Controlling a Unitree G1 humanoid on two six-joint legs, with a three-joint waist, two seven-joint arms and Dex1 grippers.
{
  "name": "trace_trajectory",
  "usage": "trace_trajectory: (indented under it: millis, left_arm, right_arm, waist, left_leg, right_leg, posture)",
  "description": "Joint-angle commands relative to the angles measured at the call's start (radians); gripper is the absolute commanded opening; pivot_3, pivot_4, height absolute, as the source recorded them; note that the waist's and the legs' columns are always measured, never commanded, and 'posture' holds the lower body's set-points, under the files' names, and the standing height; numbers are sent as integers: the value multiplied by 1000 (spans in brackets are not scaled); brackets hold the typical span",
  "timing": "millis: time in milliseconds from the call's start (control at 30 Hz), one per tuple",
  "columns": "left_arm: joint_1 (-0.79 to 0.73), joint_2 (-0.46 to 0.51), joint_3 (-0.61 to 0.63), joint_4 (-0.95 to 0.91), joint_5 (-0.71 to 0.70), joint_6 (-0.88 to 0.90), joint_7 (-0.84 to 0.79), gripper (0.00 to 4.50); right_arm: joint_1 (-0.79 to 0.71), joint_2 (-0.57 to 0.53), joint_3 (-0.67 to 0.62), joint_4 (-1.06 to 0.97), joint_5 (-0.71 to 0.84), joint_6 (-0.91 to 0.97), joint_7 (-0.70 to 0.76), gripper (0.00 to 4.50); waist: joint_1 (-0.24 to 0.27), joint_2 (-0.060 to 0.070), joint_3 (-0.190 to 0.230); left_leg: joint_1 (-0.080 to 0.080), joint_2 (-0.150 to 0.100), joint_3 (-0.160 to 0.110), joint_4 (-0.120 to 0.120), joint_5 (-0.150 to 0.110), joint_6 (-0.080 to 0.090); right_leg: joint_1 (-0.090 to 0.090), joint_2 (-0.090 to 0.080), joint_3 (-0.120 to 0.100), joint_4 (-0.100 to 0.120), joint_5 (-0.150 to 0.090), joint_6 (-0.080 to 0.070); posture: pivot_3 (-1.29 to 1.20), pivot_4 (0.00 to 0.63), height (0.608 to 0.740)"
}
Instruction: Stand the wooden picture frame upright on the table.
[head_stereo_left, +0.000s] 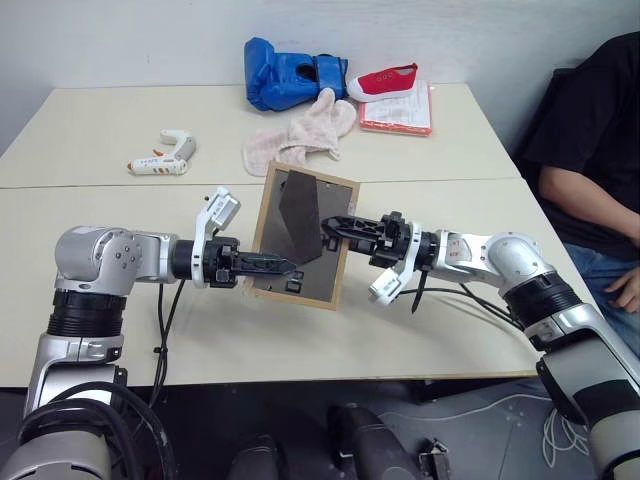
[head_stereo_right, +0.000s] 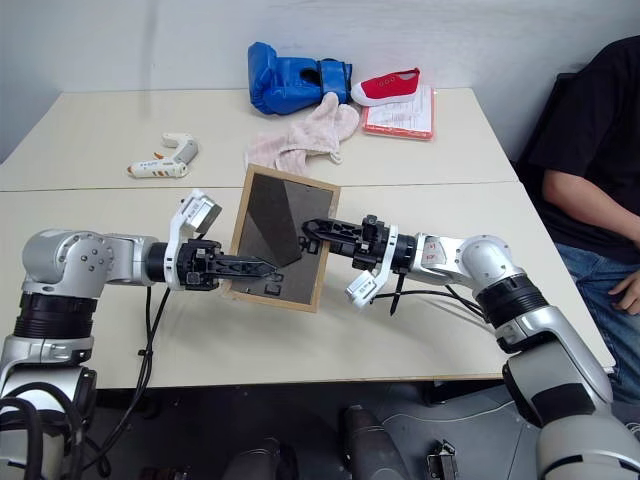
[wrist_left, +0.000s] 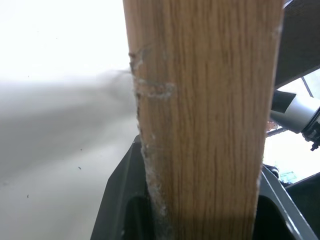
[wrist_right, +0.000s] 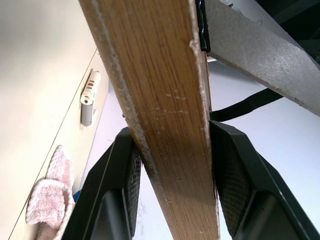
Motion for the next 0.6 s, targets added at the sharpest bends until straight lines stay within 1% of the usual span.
trace_trajectory:
  millis: [33,67,100,167,200,267,333,367,467,533,567,600]
  left_arm:
    - [12,38,12,-88,-2,-21,22,1585]
    - [22,54,24,-99,-2,-25,26,1986]
    - [34,72,38,-113,-7,-27,26,2230]
    - [55,109,72,-136,-19,-28,32,2824]
    - [65,127,93,-146,-26,-24,38,3123]
    - [102,178,160,-179,-44,-22,46,3762]
    - [130,220,259,-203,-84,2,55,4345]
    - [144,236,316,-224,-107,14,63,4498]
    - [259,285,529,-364,-157,9,79,4500]
    - [373,288,649,-506,-170,-24,91,4500]
    - [411,285,683,-549,-178,-37,100,4500]
    - [447,279,712,-584,-183,-54,109,4500]
  right_arm:
    - [-42,-1,10,-1,32,-21,-4,1615]
    - [-43,-4,14,1,32,-28,-6,1614]
    - [-44,-6,17,5,30,-32,-9,1545]
    - [-49,-11,26,12,30,-38,-14,1263]
    - [-53,-13,30,17,30,-42,-16,1250]
    - [-60,-15,35,32,31,-50,-18,1250]
    - [-66,-17,41,45,35,-57,-16,1250]
    - [-69,-18,42,50,39,-61,-15,1250]
    - [-87,-12,38,91,87,-88,18,1250]
    - [-107,12,23,172,258,-146,141,1250]
    - [-112,20,17,201,329,-168,193,1250]
    - [-113,38,20,243,453,-184,290,1250]
  waist:
    - [-2,0,0]
    - [-2,0,0]
    - [-3,0,0]
    - [-7,0,0]
    - [-8,0,0]
    - [-13,0,0]
    - [-16,0,0]
    - [-16,0,0]
    - [-24,-1,0]
    - [-29,-1,0]
    - [-29,-1,1]
    - [-27,-1,1]
  left_leg:
    - [0,0,0,0,0,0]
    - [0,0,0,0,0,0]
    - [0,0,0,0,0,0]
    - [0,0,0,0,0,0]
    - [0,0,0,-1,0,0]
    - [0,0,0,-1,0,0]
    - [0,0,0,-1,0,0]
    - [0,0,0,-1,0,0]
    - [0,0,0,-1,0,0]
    - [1,0,0,-3,0,0]
    - [2,0,0,-4,0,0]
    - [2,0,0,-4,0,0]
  right_leg:
    - [0,0,0,0,0,0]
    - [0,0,0,0,0,0]
    - [0,0,0,0,0,0]
    - [0,0,0,0,0,0]
    - [0,0,0,0,0,0]
    - [0,0,0,0,0,0]
    - [0,0,0,0,0,0]
    - [0,0,0,0,0,-1]
    - [0,0,0,0,0,-1]
    - [0,0,0,-1,0,-1]
    - [0,0,0,-2,0,-1]
    - [1,0,0,-2,0,-1]
  posture:
    - [0,150,740]
    - [0,150,740]
    - [0,150,740]
    - [0,150,740]
    - [0,150,740]
    - [0,150,740]
    - [0,150,740]
    - [0,150,740]
    - [0,150,740]
    - [0,150,740]
    - [0,150,740]
    - [0,150,740]
